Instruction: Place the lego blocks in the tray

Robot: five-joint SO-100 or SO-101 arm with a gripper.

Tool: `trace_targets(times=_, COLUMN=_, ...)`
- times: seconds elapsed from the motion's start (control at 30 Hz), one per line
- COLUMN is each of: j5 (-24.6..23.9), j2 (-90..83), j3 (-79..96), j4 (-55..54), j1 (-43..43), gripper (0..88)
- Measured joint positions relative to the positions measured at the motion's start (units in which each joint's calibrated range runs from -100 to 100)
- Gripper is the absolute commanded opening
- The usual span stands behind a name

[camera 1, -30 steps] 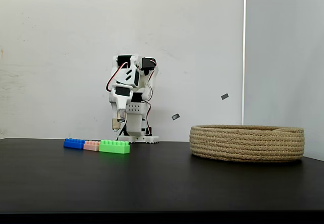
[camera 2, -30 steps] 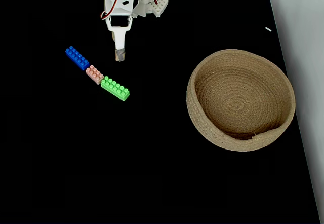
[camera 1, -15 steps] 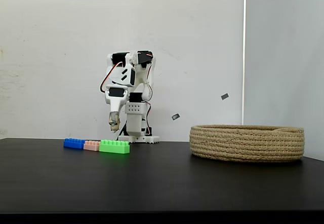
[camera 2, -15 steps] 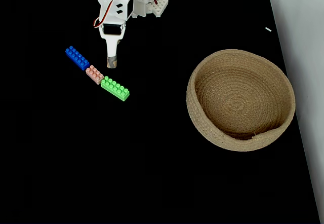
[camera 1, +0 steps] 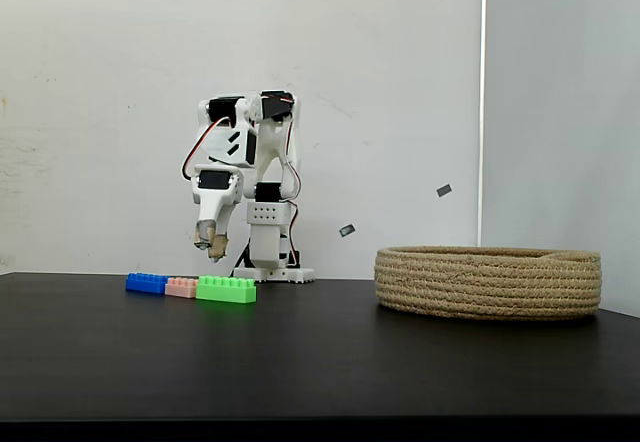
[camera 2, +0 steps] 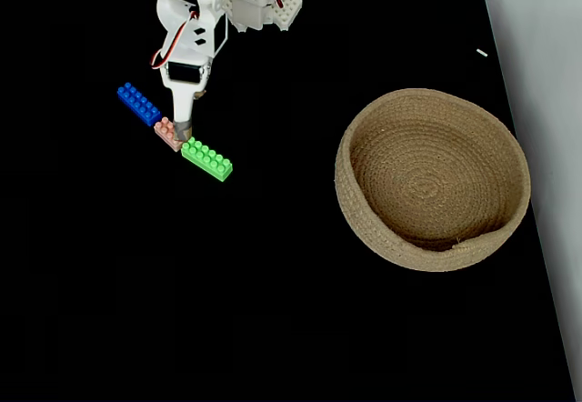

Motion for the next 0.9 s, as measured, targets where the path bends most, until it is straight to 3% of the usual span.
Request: trace_targets(times=0.9, j5=-5.13, j2=19.17, j3=-14.58, j4=0.89, j1=-3.83, gripper=31.3)
